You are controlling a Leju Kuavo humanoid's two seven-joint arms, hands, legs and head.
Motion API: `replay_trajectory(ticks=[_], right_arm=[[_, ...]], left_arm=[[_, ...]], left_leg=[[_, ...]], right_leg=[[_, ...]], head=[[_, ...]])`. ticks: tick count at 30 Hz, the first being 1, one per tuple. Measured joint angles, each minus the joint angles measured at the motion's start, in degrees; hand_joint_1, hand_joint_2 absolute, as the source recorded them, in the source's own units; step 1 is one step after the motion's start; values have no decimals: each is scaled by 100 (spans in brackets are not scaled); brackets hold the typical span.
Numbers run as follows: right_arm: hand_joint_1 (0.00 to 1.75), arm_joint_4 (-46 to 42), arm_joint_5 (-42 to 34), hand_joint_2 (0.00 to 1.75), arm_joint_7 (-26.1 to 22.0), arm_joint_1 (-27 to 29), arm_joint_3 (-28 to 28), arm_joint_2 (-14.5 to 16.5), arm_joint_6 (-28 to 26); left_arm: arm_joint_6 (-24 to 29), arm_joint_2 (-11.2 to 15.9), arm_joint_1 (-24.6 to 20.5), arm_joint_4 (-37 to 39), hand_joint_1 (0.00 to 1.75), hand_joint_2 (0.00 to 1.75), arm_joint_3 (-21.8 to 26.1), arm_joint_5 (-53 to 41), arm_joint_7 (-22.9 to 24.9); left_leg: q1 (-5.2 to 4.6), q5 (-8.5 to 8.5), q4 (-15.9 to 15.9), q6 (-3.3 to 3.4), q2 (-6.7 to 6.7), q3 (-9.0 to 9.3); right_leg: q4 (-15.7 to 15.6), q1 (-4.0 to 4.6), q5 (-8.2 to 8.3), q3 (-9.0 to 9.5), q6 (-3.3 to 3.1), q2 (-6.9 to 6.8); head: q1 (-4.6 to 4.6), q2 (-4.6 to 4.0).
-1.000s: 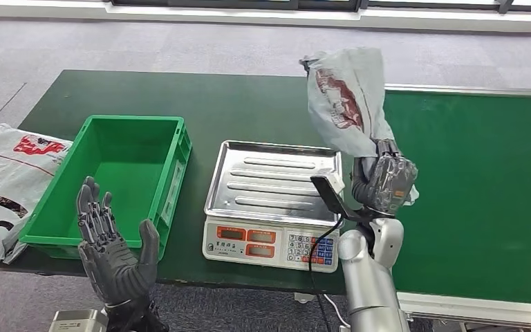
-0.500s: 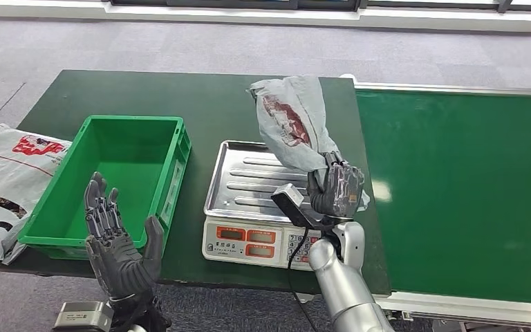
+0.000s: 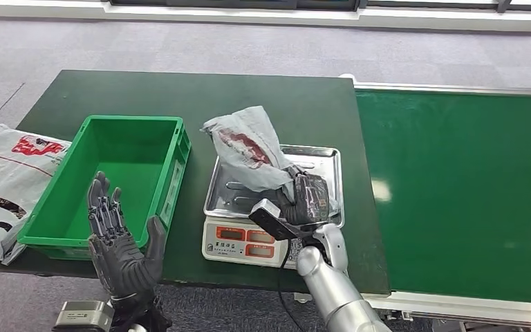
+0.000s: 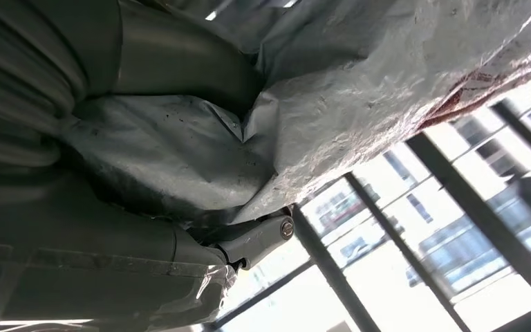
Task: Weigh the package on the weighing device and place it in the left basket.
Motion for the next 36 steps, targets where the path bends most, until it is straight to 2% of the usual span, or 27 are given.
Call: replay_trajectory(ticks=[2,4,6,8,31,36], right_arm=[[175,76,-47,175,-135,2,109,0,129],[113,128,-70,175,-207,3,200,-1,208],[26,167,-84,175,-226,4,263,-4,248],[0,199,-111,175,-210,4,315,-9,260],[0,246,-320,175,-24,1,699,-46,210],[0,246,-500,175,-29,1,715,-66,286]], left_arm=[[-3,16,-12,11,0,175,-2,9,0],[-8,29,-16,23,0,175,-3,15,0],[-11,46,-20,33,0,175,-7,17,0],[-13,64,-21,48,0,175,-21,23,0],[48,109,19,44,0,175,-44,-58,-2],[-79,102,20,44,0,175,-44,-101,-1]], left_leg=[[0,0,0,0,0,0],[0,0,0,0,0,0],[0,0,0,0,1,0],[0,0,0,0,1,0],[0,0,0,0,1,0],[0,0,0,0,1,0]], right_leg=[[0,0,0,0,0,0],[0,0,0,-1,0,0],[0,0,0,-1,0,1],[0,0,-1,-1,-1,1],[0,0,-1,0,-1,0],[0,0,-1,0,-1,0]], head=[[1,0],[0,0],[0,0],[1,0],[1,0],[1,0]])
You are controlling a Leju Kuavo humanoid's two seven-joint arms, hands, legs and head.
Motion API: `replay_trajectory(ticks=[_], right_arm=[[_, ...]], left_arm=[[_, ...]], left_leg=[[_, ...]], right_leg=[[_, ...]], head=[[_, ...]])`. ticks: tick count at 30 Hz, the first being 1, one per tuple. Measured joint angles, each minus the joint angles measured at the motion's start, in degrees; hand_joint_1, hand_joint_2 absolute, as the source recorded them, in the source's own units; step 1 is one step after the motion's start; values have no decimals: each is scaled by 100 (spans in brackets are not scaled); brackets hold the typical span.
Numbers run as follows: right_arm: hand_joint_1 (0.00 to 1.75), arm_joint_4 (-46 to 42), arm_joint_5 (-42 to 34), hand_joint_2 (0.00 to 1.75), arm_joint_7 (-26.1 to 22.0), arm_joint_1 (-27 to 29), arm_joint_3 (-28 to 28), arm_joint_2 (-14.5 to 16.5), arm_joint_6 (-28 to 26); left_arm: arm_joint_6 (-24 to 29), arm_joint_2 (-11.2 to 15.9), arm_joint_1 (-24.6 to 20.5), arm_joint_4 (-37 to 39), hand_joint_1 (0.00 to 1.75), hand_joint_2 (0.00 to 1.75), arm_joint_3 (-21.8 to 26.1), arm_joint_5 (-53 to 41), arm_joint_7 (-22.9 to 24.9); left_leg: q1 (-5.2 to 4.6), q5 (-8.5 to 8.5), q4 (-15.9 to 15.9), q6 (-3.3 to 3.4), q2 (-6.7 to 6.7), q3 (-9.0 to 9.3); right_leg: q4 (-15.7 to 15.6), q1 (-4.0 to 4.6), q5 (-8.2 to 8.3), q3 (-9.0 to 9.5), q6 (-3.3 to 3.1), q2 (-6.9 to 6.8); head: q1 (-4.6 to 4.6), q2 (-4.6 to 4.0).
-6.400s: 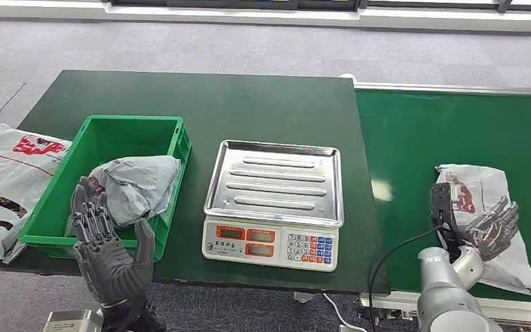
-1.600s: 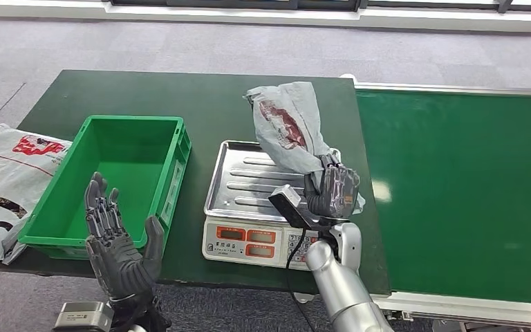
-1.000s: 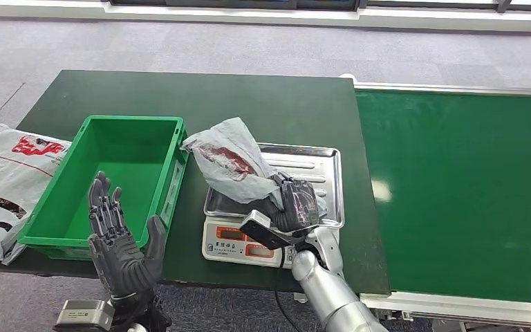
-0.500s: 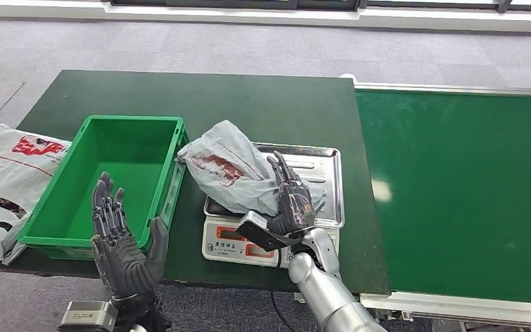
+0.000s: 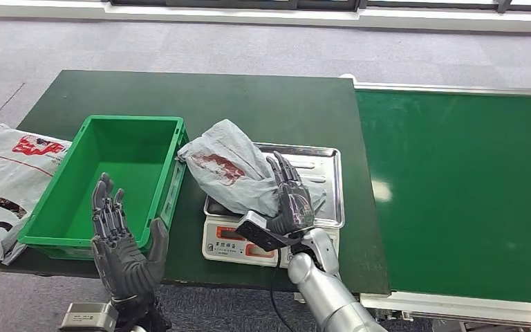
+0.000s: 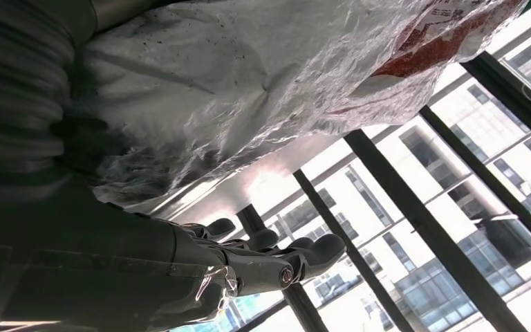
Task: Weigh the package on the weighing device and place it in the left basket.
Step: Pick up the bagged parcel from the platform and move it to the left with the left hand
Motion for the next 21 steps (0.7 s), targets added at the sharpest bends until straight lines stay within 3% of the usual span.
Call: replay_trajectory(ticks=[21], right_arm=[[0,-84,-884,175,-340,17,42,-172,620]], left_arm=[[-50,-14,-2,0,0,175,0,-8,1]], left_leg=[[0,0,0,0,0,0]], right_leg=[[0,0,0,0,0,0]], head=[[1,0]])
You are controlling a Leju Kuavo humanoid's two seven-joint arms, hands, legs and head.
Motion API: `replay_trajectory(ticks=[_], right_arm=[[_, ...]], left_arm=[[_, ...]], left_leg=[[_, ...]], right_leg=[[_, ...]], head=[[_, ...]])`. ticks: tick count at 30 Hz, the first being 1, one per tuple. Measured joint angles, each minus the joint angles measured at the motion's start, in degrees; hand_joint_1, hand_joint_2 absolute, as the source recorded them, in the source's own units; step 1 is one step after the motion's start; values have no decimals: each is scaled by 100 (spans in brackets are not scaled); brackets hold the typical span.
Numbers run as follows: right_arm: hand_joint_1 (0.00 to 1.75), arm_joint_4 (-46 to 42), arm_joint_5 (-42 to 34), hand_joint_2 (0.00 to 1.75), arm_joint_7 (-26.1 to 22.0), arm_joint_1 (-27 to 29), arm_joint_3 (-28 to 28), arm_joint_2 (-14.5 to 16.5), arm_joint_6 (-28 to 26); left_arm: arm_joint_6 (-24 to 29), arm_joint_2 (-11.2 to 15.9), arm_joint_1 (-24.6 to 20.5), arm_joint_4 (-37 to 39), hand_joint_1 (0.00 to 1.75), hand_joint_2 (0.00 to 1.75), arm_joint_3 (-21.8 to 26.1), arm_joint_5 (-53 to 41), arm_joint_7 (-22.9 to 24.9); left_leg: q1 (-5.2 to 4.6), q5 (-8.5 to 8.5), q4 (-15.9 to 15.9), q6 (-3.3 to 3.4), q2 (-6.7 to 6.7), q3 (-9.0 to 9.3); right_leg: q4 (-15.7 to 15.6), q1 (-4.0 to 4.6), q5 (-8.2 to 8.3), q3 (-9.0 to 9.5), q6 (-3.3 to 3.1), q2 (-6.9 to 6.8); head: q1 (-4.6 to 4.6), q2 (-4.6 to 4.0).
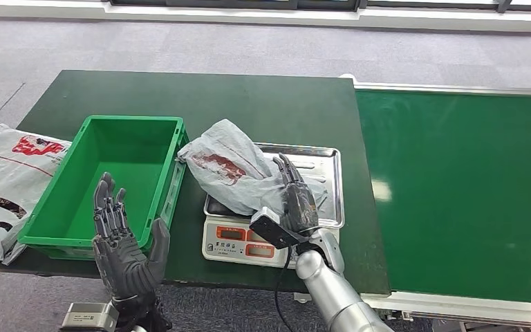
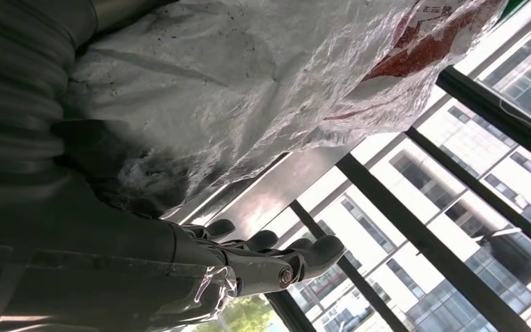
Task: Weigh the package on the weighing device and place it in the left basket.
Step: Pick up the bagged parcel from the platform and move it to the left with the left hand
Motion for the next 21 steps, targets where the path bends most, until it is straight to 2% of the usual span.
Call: replay_trajectory(ticks=[13,18,21], right_arm=[[0,-207,-436,175,-4,30,330,-87,304],[0,-569,-1110,175,-4,148,560,-182,816],[0,-830,-1431,175,-6,206,831,-291,946]], left_arm=[[0,0,-14,0,0,175,0,14,0],[-5,0,-18,2,0,175,0,22,0],[-7,0,-23,2,0,175,0,34,0]], left_leg=[[0,0,0,0,0,0],[0,0,0,0,0,0],[0,0,0,0,0,0]], right_leg=[[0,0,0,-1,0,0],[0,0,0,-1,0,0],[-1,0,0,-1,0,1]], head=[[0,0],[0,0],[0,0]])
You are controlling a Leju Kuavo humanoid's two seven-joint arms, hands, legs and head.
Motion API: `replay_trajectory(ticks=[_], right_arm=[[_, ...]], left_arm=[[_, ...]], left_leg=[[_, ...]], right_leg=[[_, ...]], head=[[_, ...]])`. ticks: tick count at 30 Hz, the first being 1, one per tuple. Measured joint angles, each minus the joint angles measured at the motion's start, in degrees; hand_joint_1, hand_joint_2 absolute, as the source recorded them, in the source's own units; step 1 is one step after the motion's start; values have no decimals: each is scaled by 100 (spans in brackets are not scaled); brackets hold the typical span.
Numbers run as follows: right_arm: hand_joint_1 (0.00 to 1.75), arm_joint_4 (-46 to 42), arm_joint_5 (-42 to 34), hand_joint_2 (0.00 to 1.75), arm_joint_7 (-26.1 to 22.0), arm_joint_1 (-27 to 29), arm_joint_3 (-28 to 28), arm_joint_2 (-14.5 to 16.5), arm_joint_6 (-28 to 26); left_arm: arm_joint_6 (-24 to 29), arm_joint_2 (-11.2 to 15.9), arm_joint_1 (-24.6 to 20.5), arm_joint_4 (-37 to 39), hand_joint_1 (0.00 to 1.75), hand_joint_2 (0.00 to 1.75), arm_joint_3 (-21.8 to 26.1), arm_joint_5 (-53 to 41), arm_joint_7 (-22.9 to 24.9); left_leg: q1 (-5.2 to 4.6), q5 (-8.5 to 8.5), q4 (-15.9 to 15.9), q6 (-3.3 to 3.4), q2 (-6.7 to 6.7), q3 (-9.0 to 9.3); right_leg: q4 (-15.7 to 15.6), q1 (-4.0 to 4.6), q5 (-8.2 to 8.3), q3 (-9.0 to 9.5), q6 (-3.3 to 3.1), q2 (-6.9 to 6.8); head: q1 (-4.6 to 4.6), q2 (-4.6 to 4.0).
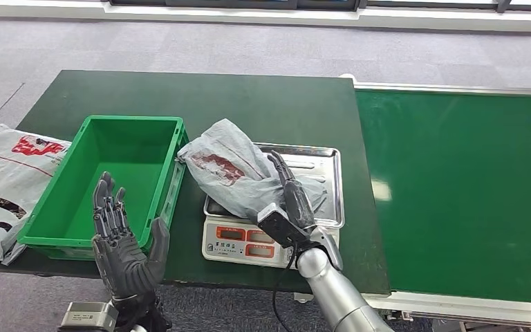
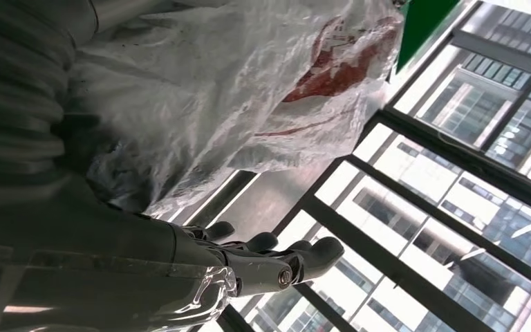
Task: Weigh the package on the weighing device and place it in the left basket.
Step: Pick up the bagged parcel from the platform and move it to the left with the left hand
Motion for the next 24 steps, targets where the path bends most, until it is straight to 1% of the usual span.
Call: replay_trajectory(ticks=[5,9,16,18,19,22,23,24], right_arm=[[0,-189,-200,175,-1,24,342,-137,0],[0,-290,-322,175,-1,46,509,-224,-51],[0,-675,-452,175,-1,140,683,-337,-361],[0,-849,-443,175,-1,169,746,-365,-636],[0,-962,-397,175,-1,192,770,-374,-925],[0,-1423,-56,175,-4,312,798,-378,-2200],[0,-1617,139,175,-6,382,783,-367,-2535],[0,-1831,356,175,-6,465,749,-346,-2760]], left_arm=[[1,0,-2,0,0,175,0,43,0],[1,0,-1,0,0,175,0,40,0],[2,0,0,0,0,175,0,33,0],[2,0,1,0,0,175,0,23,0],[2,0,3,0,0,175,0,10,0],[2,0,4,19,0,175,0,-91,0],[2,0,-1,53,0,175,1,-148,0],[3,0,-6,105,0,175,2,-207,2]], left_leg=[[0,0,0,0,0,0],[0,0,0,0,0,0],[0,0,0,0,0,0],[0,0,0,0,0,-1],[0,0,0,0,0,-1],[0,0,0,0,-1,-1],[0,-1,0,0,-1,0],[0,-2,0,-1,-1,0]], right_leg=[[0,0,0,0,0,0],[0,0,0,0,0,0],[0,0,0,1,0,0],[0,0,0,1,0,0],[0,0,0,1,0,0],[0,0,0,1,0,-1],[0,0,-1,1,0,-1],[0,0,-1,0,-1,-1]], head=[[0,0],[-1,0],[0,0],[-1,0],[-2,0],[-1,0],[0,0],[0,0]])
